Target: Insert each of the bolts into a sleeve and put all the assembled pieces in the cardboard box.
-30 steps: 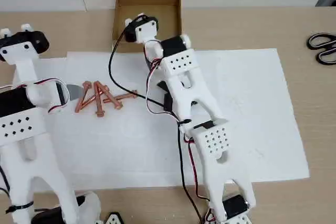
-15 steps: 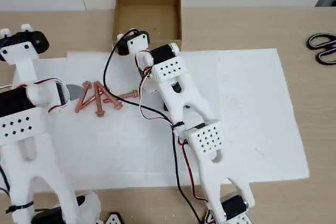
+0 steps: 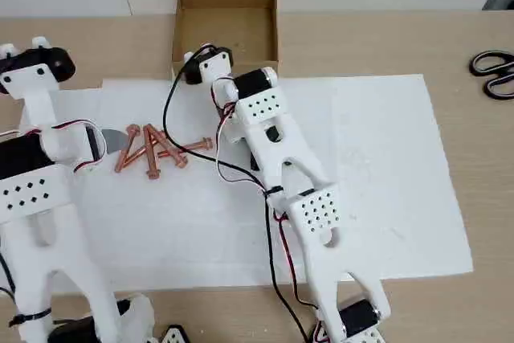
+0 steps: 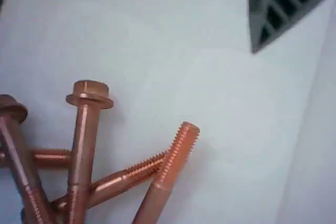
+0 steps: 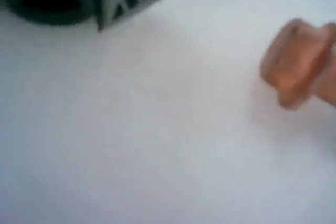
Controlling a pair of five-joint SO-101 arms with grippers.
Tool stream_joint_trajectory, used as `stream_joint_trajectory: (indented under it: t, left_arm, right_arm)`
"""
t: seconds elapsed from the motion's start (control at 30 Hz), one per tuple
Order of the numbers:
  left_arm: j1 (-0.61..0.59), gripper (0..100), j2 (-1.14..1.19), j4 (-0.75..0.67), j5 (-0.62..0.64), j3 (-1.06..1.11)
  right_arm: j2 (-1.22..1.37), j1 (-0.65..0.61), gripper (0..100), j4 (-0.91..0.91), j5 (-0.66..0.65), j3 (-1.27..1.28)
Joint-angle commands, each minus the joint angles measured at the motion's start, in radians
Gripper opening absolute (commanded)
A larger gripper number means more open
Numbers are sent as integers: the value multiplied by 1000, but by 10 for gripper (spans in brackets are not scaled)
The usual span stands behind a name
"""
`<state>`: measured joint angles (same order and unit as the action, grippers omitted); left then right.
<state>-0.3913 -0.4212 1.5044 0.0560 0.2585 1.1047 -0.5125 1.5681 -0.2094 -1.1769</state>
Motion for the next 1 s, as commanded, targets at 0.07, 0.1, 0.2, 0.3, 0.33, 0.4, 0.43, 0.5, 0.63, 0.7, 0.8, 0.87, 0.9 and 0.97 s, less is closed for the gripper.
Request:
stream_joint_trajectory:
  t: [0.07, 0.1, 0.2, 0.3, 0.33, 0.4, 0.43, 0.5, 0.63, 0.7, 0.8, 0.87, 0.9, 0.97]
  left_arm:
    - [0, 299, 2, -15, 2, -42]
    - [0, 299, 2, -15, 2, -42]
    - [2, 299, 2, -17, 2, -42]
    - [3, 299, 2, -18, 2, -42]
    - [3, 299, 0, -18, 2, -42]
    - [3, 299, 0, -18, 2, -42]
    - [3, 299, 0, -18, 2, -42]
    - [3, 299, 0, -18, 2, -42]
    - [3, 299, 0, -18, 2, -42]
    - [3, 299, 0, -20, 2, -42]
    - [3, 299, 0, -15, 0, -42]
    - [3, 299, -3, -14, 0, -42]
    - [2, 299, -5, -14, 0, -42]
    - [2, 299, -5, -14, -2, -42]
  right_arm:
    - [2, -4, 17, -4, -5, -9]
    - [-2, -1, 17, -4, -5, -9]
    - [-7, 19, 17, 8, -5, -58]
    - [-7, 42, 17, 74, -5, -189]
    - [-7, 48, 17, 101, -6, -238]
    - [-7, 62, 17, 140, -9, -328]
    - [-7, 71, 17, 148, -9, -364]
    - [-7, 90, 17, 154, -8, -402]
    - [-24, 108, 17, 168, 9, -417]
    - [-71, 108, 17, 180, 32, -410]
    - [-202, 110, 17, 180, 57, -319]
    - [-328, 108, 17, 180, 68, -215]
    - [-400, 108, 17, 179, 74, -152]
    - [-545, 108, 17, 177, 78, -11]
